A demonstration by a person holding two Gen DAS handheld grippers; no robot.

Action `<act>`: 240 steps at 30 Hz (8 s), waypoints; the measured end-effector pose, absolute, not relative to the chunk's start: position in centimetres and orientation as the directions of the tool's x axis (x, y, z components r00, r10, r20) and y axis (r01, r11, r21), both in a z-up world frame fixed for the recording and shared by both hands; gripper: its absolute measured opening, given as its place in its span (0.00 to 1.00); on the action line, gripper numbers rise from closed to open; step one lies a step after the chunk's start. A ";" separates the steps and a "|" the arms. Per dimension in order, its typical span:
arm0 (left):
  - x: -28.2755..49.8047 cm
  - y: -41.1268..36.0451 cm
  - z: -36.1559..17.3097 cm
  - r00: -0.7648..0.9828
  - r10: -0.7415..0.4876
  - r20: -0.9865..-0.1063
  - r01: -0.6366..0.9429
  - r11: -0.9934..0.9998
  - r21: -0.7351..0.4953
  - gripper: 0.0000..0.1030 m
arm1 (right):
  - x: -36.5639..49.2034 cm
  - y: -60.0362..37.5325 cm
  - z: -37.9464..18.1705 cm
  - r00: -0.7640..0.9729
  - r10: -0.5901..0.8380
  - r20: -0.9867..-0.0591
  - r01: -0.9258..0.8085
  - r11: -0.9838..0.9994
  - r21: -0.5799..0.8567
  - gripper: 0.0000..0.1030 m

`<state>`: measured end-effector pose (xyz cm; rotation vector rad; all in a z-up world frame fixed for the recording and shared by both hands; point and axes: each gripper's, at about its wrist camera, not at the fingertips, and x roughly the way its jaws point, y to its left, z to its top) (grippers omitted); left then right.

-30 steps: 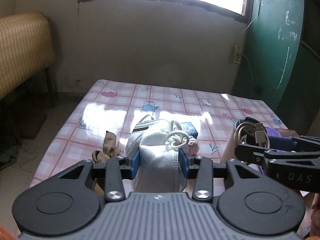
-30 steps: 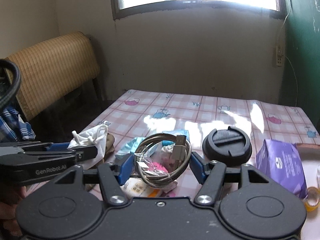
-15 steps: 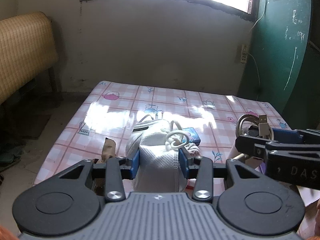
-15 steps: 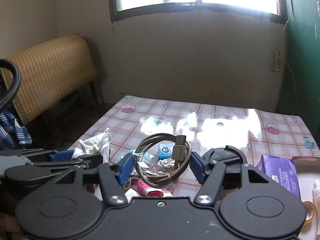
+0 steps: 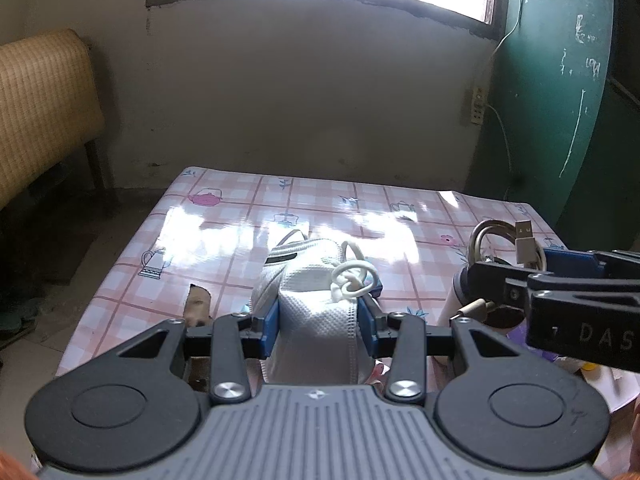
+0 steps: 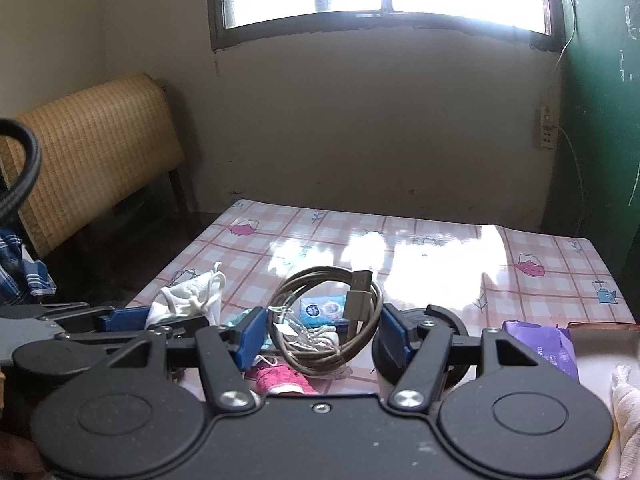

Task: Organize soft objects
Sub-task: 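Lift the face mask and cable coil off the table with both tools, then carry the face mask with the left tool while the right tool carries the cable coil, then lower the face mask and cable coil into the box tray and open both tools, then move both open tools back over the pile of items, then grasp the brown sock with the left tool while the right tool grasps the white tissue pack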

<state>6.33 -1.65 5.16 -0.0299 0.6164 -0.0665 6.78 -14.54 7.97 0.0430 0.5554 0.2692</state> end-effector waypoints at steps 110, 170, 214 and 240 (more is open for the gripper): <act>8.8 -19.1 4.4 0.741 -0.337 -0.581 0.388 0.921 -0.040 0.41 | 5.9 -34.2 6.8 0.849 -0.019 -0.529 0.096 0.988 0.118 0.72; 6.6 -20.6 4.8 0.754 -0.244 -0.610 0.282 0.959 -0.036 0.92 | 2.1 -36.6 6.4 0.815 -0.089 -0.572 0.147 0.988 0.055 0.86; 3.3 -4.4 3.4 0.755 -0.011 -0.656 -0.001 1.000 -0.019 0.92 | 2.9 -19.0 4.2 0.784 0.135 -0.605 -0.099 0.991 0.093 0.87; 3.1 1.4 1.3 0.726 0.059 -0.685 -0.108 0.994 -0.029 0.92 | 4.2 -12.7 2.0 0.746 0.208 -0.633 -0.194 0.977 0.092 0.87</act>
